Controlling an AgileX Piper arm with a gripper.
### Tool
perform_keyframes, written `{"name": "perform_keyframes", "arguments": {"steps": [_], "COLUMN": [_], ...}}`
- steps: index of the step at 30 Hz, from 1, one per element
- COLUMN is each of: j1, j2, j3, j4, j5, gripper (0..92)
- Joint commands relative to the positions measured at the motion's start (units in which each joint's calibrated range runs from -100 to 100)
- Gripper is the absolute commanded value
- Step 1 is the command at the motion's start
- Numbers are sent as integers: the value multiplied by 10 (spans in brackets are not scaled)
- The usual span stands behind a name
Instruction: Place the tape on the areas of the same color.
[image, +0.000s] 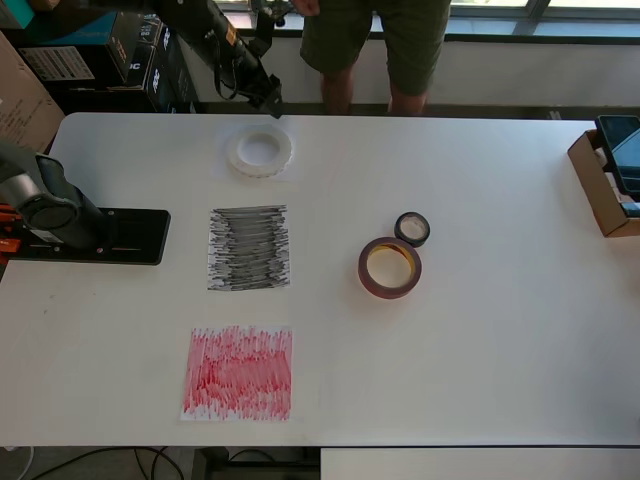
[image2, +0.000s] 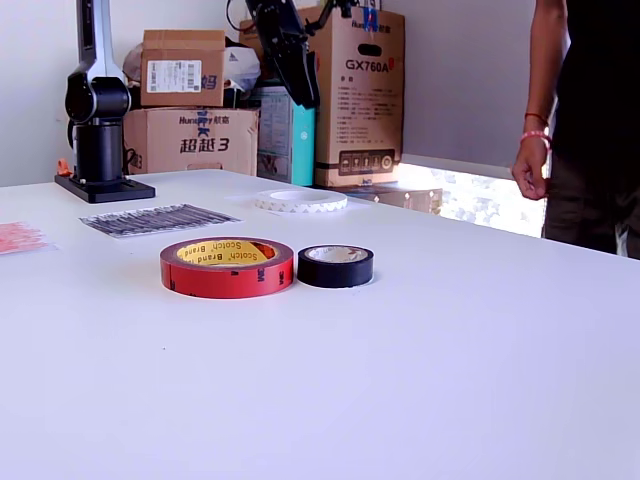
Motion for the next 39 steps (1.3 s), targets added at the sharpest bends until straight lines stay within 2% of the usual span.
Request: {"name": "perform_keyframes", "arguments": {"steps": [1,9,14,20,30,39], "j1": [-92,-192,-247,-285,-296,-272], "j2": [-13,42,132,248,365,435], "j3": [-48,-166,-266,-330,-363,-356], "j4": [-4,-5,-5,-5,3,4], "j5": [-3,-3,-6,-44,-46,-46], "gripper": [679,679,679,678,678,677]}}
